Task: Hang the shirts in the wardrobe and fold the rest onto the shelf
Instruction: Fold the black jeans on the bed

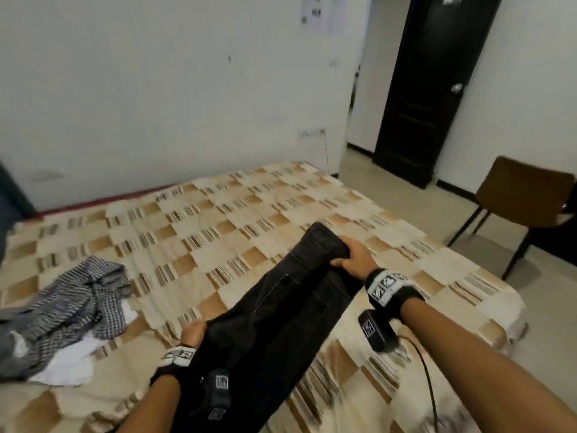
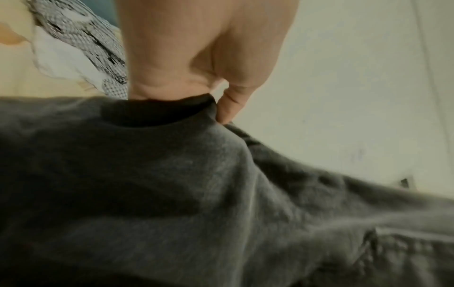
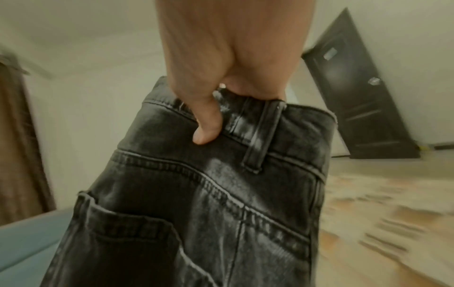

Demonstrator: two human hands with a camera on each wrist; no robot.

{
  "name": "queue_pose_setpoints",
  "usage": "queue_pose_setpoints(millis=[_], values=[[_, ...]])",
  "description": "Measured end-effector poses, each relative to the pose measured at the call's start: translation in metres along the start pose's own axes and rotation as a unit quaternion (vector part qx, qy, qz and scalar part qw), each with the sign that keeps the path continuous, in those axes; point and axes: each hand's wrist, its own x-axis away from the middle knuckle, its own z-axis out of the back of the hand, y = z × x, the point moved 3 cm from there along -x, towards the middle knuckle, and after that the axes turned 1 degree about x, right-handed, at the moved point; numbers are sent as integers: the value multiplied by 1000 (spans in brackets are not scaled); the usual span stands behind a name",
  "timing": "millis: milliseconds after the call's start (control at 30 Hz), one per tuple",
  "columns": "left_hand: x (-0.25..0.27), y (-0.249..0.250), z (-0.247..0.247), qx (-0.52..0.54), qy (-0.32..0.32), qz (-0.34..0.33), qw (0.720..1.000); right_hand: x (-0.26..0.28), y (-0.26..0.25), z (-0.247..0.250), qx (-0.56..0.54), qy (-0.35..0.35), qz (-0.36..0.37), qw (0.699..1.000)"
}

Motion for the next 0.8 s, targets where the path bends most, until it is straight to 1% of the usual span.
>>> queue_pose_setpoints(millis=[67,133,200,233,267,300,367,400,433,467,533,567,600,633,700,767,800], values=[[54,47,51,99,-11,-5,995,-22,-84,29,7,15,73,997],[105,93,89,205,-75,-23,976,-37,-175,59,17,44,156,987],[153,141,127,216,-65,-90,970,-47,-259,84,23,73,232,970],[162,158,150,221,-52,-121,966,-48,-295,94,35,78,269,959],[180,173,169,229,-37,-146,962,-48,-326,102,58,71,295,951],[188,182,193,219,0,-165,962,-47,-352,108,94,54,309,945],[211,192,232,208,48,-210,954,-48,-384,119,162,29,314,935],[222,194,245,209,56,-234,948,-49,-396,124,174,27,322,930],[229,195,256,202,41,-253,945,-51,-406,128,178,31,329,927],[240,195,262,185,15,-268,945,-52,-417,132,177,36,341,923],[252,194,274,117,-5,-291,949,-53,-443,137,171,45,372,911],[253,191,280,71,5,-300,951,-53,-456,138,166,45,390,904],[257,188,285,25,24,-312,949,-54,-468,136,161,41,407,898],[258,185,290,-24,57,-314,947,-54,-480,135,156,36,421,893],[263,181,293,-114,106,-308,939,-56,-500,127,160,30,443,882],[264,176,297,-190,151,-298,923,-60,-515,115,173,26,451,875],[263,174,300,-234,175,-293,910,-62,-522,108,176,22,454,873]])
